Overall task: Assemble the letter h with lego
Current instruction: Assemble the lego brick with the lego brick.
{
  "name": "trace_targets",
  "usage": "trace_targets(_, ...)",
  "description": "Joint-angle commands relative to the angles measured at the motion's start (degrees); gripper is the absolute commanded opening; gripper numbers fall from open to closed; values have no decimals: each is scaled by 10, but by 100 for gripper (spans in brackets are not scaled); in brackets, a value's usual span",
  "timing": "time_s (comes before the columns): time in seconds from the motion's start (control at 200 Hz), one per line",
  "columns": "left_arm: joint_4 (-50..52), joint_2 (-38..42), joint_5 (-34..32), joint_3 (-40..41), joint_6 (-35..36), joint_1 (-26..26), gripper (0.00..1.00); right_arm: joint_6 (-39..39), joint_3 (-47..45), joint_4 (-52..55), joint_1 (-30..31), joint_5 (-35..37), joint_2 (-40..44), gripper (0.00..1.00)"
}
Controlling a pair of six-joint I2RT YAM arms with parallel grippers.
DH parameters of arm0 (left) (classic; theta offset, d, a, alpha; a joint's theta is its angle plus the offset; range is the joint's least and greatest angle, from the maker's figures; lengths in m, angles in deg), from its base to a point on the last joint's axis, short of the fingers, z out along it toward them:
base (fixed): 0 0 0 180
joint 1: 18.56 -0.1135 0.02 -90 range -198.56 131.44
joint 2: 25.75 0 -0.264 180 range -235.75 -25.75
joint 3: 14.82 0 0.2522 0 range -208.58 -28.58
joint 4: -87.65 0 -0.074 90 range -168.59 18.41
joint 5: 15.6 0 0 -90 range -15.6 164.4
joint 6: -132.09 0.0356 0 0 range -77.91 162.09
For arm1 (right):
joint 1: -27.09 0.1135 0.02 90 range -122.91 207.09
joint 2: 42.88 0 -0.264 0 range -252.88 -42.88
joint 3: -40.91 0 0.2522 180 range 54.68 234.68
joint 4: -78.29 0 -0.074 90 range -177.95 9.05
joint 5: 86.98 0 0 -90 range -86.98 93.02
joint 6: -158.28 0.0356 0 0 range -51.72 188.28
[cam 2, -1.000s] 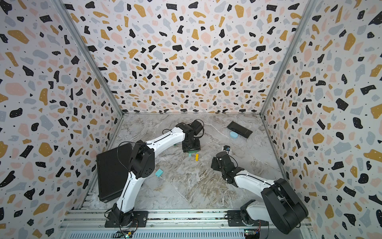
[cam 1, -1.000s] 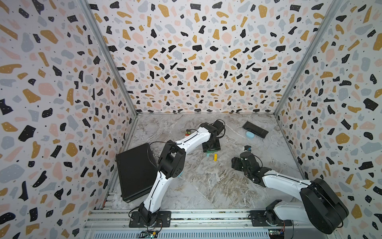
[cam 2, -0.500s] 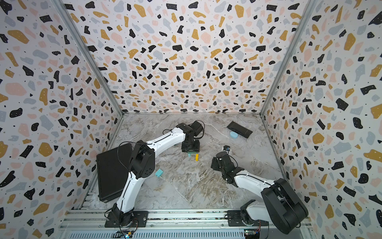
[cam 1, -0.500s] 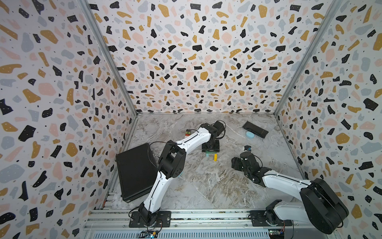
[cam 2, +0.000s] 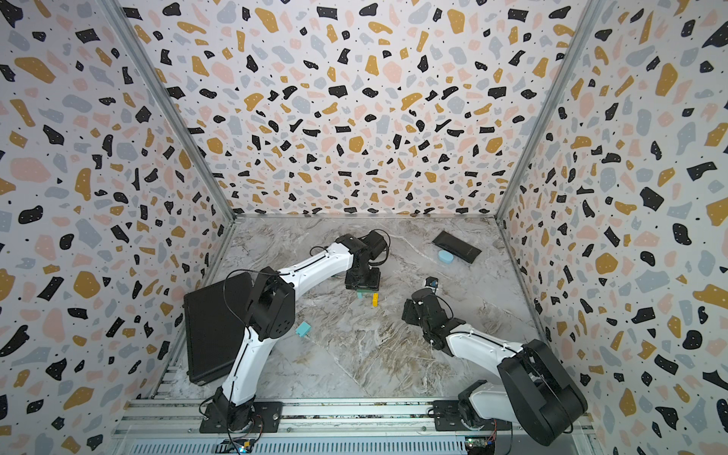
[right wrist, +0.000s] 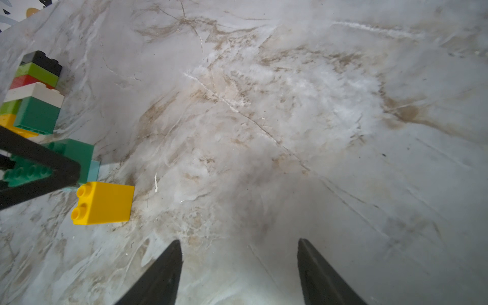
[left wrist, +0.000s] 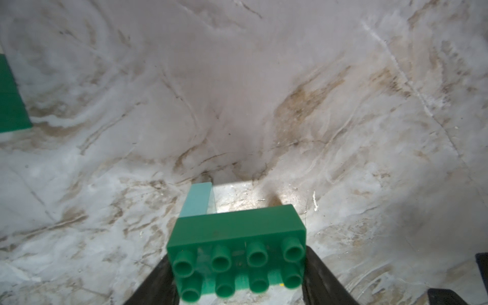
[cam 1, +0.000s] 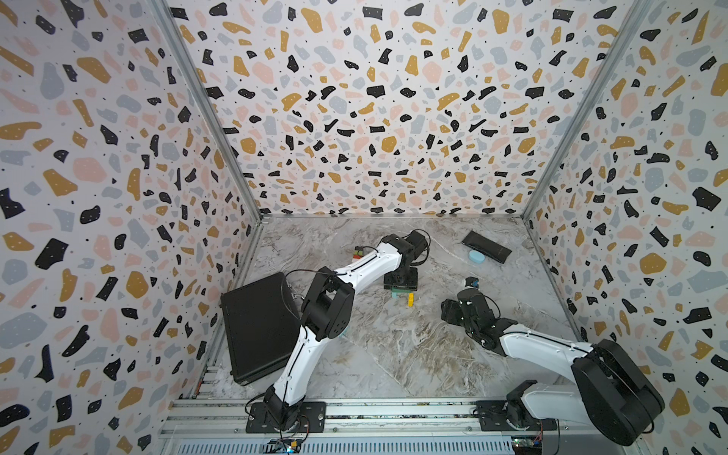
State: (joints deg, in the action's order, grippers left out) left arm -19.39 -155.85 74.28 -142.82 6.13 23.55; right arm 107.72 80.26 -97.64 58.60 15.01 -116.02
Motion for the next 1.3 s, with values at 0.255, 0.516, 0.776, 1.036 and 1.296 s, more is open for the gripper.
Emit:
trace_targets(0.255,16,84,-11,77,1,2,0,-5,19,1,-1,-1,1,71)
trace_targets(0.516,4,85,24,72,-1,18,0,-5,20,1,-1,0,-2,71)
trace_targets(0.776,20,55,24,43,0,32,0,-5,23,2,-1,-3,-5,70)
trace_targets(1.036,38,27,20,9,2,37,0,-5,25,2,-1,-7,-10,70)
trace_targets(1.296,62,-2,5,-23,2,37,0,-5,25,2,-1,-7,-10,70)
